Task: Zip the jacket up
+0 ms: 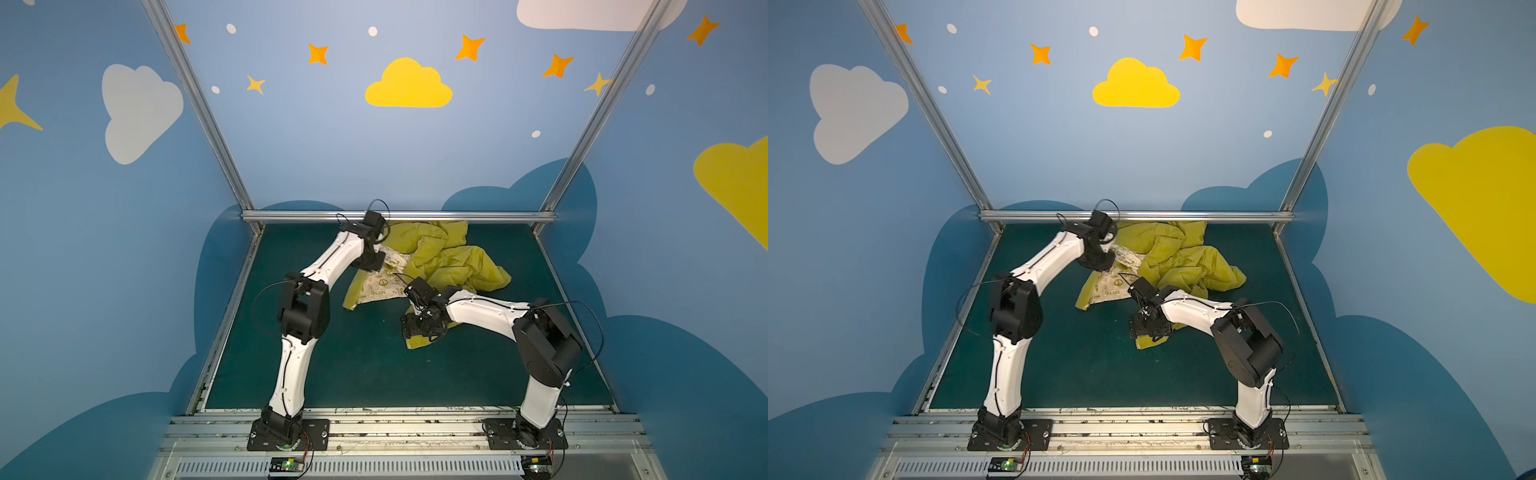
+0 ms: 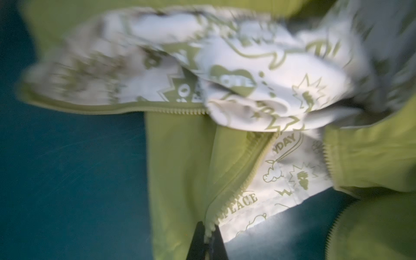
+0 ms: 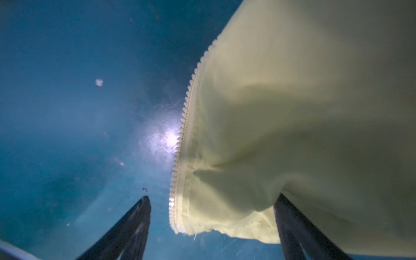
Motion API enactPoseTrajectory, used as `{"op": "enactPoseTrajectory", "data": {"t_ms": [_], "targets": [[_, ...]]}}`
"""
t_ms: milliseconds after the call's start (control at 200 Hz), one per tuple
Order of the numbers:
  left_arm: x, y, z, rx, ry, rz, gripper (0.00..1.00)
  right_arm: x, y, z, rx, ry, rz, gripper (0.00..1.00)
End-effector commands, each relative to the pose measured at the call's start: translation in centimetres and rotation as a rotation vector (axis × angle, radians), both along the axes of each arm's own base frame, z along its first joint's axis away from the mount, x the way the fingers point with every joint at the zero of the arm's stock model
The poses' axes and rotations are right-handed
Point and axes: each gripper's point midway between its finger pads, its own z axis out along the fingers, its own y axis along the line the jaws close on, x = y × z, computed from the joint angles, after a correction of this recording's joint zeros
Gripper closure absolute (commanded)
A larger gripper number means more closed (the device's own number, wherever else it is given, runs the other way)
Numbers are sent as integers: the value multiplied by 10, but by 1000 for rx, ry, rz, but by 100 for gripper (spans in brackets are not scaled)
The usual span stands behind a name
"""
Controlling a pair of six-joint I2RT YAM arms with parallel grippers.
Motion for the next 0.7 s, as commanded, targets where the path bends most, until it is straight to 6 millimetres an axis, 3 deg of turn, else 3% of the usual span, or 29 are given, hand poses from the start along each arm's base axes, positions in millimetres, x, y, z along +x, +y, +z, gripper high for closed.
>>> {"op": "enactPoseTrajectory", "data": {"t_ms": [0, 105, 180, 325, 440, 566, 641, 691], "targets": [[-18, 13, 65, -178, -51, 155, 97, -4, -11, -6, -120, 0, 9, 15], [-38, 2, 90, -310, -47, 202, 97, -8, -8, -15, -142, 13, 30, 19], [-49, -6, 86, -405, -39, 230, 96, -11, -10, -21, -156, 23, 29, 28], [-73, -13, 40, -485, 21, 210, 96, -17, -9, -19, -104, 26, 29, 49], [-100, -17, 0, -522, 48, 122, 90, -23, -8, -5, -48, 11, 51, 48], [-123, 11, -40, -407, 97, 173, 88, -30, 0, 22, 69, -23, 105, 43], [-126, 39, -52, -319, 104, 257, 70, -31, 8, 38, 126, -40, 128, 41], [-129, 56, -56, -251, 106, 306, 68, -29, 14, 47, 155, -53, 142, 40]]}}
